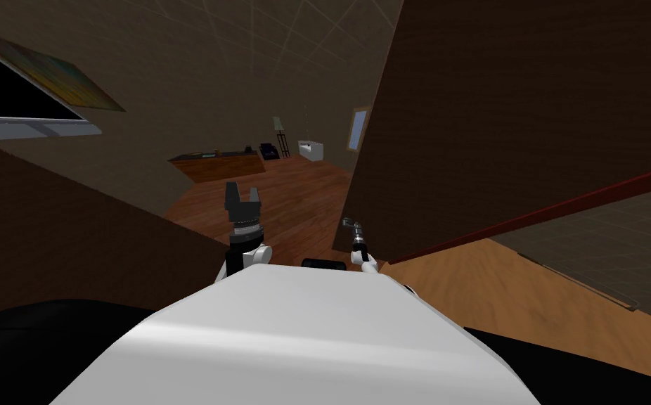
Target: Push the door open
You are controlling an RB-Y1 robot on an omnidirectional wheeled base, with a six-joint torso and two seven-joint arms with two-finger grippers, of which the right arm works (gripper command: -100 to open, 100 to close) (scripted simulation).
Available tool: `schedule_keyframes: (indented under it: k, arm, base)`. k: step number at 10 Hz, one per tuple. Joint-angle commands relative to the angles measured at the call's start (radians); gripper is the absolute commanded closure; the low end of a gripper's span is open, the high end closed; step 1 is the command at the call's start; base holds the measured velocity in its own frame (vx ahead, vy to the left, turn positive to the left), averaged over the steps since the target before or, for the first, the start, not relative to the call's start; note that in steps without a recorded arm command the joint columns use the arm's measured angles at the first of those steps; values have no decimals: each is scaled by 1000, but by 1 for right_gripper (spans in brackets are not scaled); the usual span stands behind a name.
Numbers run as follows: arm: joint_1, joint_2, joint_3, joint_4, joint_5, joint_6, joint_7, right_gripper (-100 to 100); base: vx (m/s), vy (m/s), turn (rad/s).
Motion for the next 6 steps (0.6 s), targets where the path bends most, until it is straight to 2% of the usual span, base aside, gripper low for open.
schedule_keyframes:
  k: [1,6]
  arm:
    - [-3,-18,-15,-7,-17,-1,10,100]
    - [-5,9,-26,-7,-48,-3,50,100]
  base:
    - [135,41,-139]
    - [191,72,-161]
